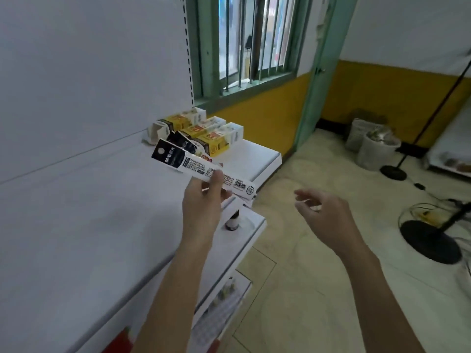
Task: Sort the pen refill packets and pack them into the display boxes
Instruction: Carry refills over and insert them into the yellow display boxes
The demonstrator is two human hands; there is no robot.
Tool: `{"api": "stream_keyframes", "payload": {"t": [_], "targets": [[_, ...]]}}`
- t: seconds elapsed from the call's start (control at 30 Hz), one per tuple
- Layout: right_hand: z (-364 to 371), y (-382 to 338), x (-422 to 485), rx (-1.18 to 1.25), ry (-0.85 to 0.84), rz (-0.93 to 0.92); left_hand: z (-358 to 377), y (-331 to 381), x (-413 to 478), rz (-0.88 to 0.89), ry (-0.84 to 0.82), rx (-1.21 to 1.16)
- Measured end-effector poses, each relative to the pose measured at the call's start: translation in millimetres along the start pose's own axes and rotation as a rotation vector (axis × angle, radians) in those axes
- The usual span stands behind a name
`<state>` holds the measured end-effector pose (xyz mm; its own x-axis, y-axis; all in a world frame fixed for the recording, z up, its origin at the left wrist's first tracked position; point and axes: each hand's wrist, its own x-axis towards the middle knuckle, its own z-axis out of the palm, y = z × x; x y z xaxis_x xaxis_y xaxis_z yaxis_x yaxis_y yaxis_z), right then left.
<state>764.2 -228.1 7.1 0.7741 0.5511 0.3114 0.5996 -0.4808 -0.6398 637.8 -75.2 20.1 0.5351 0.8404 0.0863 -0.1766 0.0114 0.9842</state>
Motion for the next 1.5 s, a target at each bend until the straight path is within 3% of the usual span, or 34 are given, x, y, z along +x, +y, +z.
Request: {"api": "stream_keyframes", "payload": {"t": [0.17,0.4,0.5,0.63,0.73,0.8,0.9,1.17,1.37,1.5], "targets": [[21.7,-10.3,108.5,0.091,-0.071,-0.2,26.2,8.1,78.5,0.088,0.17,-0.18],[59.2,-47.2,219.4,0.253,-0.274,-0.453,27.8,28.1,140.2,0.184,0.43,-0.041],[81.6,-43.7,252.9,0.185,-0.39,-0.541,10.8,26.6,149.4,0.227,0.63,-0.009],[120.9,-40.5,283.8,0.134,-0.69,-0.562,1.7,12.5,146.6,0.275,0.935,-0.071],[143.6,-37.7,296.6,-0.189,-0.687,-0.799,7.1,-5.6,136.3,0.269,1.197,-0.088],[148.2,-39.6,303.6,-0.261,-0.667,-0.88,13.8,-15.3,128.7,0.265,1.298,-0.089],[150.8,-38.2,309.8,-0.155,-0.747,-0.89,25.6,-24.3,120.4,0.28,1.326,-0.147],[144.9,-19.0,317.8,0.541,-0.829,-0.706,54.9,-12.3,121.8,0.338,1.158,-0.326],[146.9,-17.4,315.3,0.649,-0.862,-0.733,64.0,-2.5,116.8,0.469,1.183,-0.441],[146.7,-20.1,313.8,0.701,-0.895,-0.7,63.1,-6.9,118.2,0.402,1.168,-0.395]]}}
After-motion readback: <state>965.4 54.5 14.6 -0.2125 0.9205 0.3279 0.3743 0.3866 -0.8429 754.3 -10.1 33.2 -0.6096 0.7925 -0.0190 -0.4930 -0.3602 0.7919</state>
